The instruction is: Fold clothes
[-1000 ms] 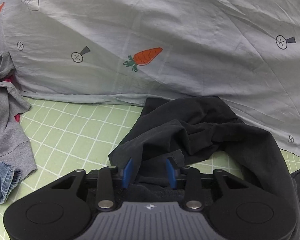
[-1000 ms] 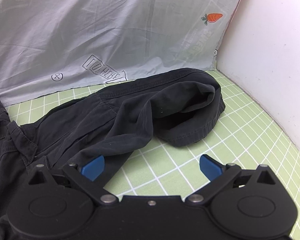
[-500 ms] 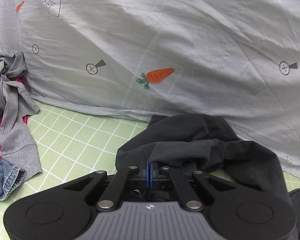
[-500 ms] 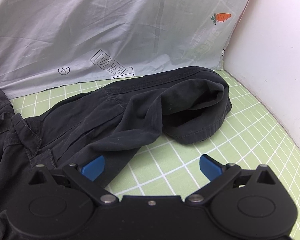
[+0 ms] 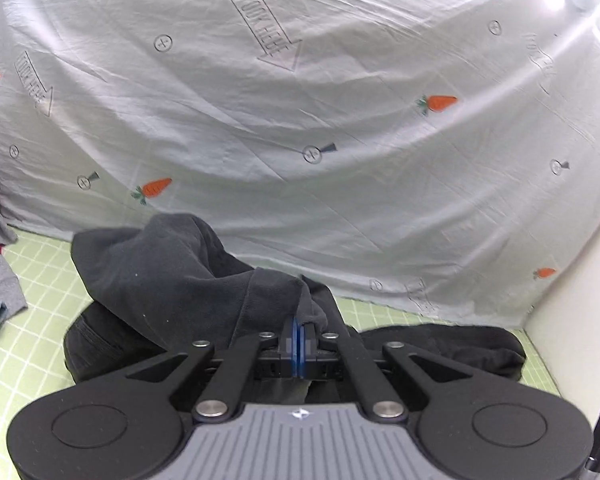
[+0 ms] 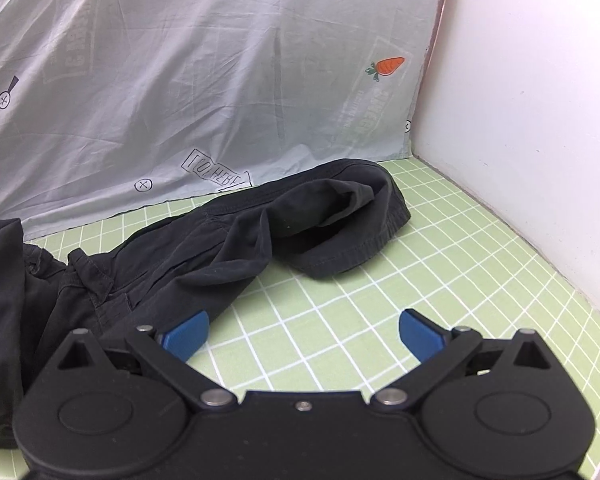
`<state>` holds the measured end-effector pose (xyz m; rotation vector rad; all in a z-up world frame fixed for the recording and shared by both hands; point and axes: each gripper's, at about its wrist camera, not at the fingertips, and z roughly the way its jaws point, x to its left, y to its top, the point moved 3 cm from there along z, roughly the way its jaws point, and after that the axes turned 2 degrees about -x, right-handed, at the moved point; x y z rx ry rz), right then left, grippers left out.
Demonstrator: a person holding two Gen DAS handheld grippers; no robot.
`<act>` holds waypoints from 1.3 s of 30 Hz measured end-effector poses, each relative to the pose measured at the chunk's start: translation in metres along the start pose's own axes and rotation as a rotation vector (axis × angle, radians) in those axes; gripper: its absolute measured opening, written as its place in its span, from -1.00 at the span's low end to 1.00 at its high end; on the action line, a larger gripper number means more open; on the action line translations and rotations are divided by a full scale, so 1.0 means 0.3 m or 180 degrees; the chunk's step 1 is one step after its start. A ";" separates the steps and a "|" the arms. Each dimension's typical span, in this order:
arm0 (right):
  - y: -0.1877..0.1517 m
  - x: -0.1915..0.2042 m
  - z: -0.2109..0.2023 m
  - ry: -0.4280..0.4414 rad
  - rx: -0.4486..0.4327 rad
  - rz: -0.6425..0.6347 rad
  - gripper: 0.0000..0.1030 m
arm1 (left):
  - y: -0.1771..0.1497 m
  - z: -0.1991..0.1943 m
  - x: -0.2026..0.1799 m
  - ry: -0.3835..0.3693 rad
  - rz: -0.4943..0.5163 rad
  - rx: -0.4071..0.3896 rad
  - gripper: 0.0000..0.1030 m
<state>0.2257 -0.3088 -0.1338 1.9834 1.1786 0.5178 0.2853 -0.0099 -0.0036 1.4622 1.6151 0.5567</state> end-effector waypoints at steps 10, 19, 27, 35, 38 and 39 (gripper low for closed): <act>-0.164 -0.032 -0.101 0.0285 0.0249 -0.0088 0.99 | -0.413 0.063 0.078 0.0148 -0.0686 0.1029 -0.97; -0.174 0.147 -0.200 0.0882 0.0183 -0.0242 0.90 | -0.370 -0.084 0.096 0.0118 -0.0459 0.0743 -0.30; -0.192 0.384 -0.271 0.1579 0.0251 -0.0317 0.49 | -0.376 -0.207 0.235 0.0486 -0.0661 0.0596 -0.20; -0.246 0.590 -0.311 0.2053 0.0474 -0.0400 0.34 | -0.423 -0.303 0.374 0.0768 -0.0765 0.0633 -0.17; -0.267 0.603 -0.301 0.2104 0.0541 -0.0402 0.19 | -0.427 -0.322 0.397 0.0808 -0.0774 0.0624 -0.16; -0.274 0.607 -0.298 0.2120 0.0563 -0.0402 0.04 | -0.428 -0.329 0.404 0.0819 -0.0776 0.0619 -0.16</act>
